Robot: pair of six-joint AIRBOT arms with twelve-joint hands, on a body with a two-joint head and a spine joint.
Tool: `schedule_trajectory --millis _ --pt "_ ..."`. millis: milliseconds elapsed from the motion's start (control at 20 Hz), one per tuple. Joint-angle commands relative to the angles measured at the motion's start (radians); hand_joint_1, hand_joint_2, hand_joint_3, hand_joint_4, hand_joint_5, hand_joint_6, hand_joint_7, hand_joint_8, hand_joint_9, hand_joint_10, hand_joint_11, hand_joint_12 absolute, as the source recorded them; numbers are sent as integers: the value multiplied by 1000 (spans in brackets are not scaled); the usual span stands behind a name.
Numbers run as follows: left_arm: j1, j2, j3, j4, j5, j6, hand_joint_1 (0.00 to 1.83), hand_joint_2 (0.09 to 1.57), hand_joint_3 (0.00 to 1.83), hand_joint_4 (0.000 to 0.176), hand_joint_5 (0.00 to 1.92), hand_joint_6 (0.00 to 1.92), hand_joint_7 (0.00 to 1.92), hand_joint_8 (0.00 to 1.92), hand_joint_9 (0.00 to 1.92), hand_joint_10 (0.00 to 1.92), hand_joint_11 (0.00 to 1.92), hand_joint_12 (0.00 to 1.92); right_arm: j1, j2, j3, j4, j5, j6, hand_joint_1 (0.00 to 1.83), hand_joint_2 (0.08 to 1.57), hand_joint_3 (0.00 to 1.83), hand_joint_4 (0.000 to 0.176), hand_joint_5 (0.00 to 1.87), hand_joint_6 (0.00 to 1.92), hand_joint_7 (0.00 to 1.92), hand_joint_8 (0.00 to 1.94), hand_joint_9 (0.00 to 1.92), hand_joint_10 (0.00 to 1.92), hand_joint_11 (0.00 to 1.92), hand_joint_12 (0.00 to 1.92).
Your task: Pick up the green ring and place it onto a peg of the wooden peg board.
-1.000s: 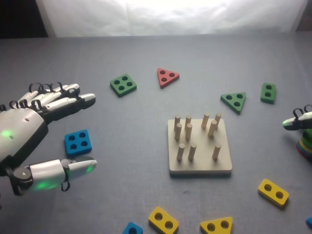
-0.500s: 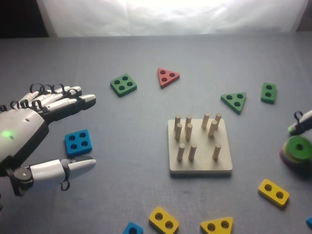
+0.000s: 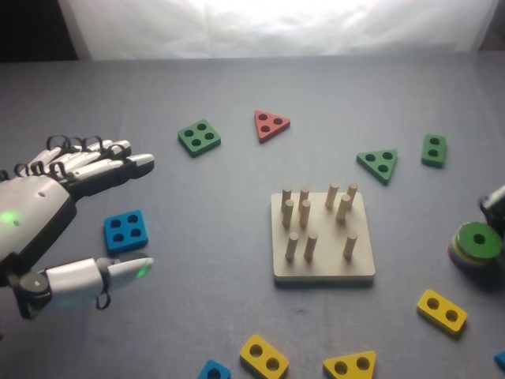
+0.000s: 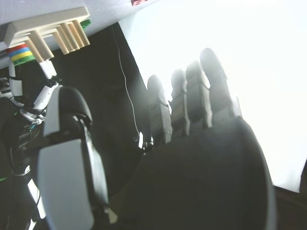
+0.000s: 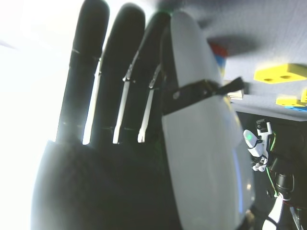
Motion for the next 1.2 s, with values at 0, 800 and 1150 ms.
schedule_trajectory --millis 0,800,1150 --pt "-6 -6 -1 20 -125 -10 849 1012 0 70 439 1 264 2 212 3 0 647 15 1 -8 -5 93 2 1140 981 0 11 643 24 807 35 876 132 544 1058" --pt "-2 -7 -1 18 -129 -16 828 1007 0 53 488 1 305 3 263 6 0 822 80 -5 -35 -115 103 2 1114 969 0 0 606 2 706 6 805 406 605 1271" --pt "0 -10 -1 16 -130 -19 830 1016 2 50 492 4 322 5 276 6 0 852 80 -21 -27 -127 75 2 1139 1002 1 8 768 3 805 13 744 859 715 1407"
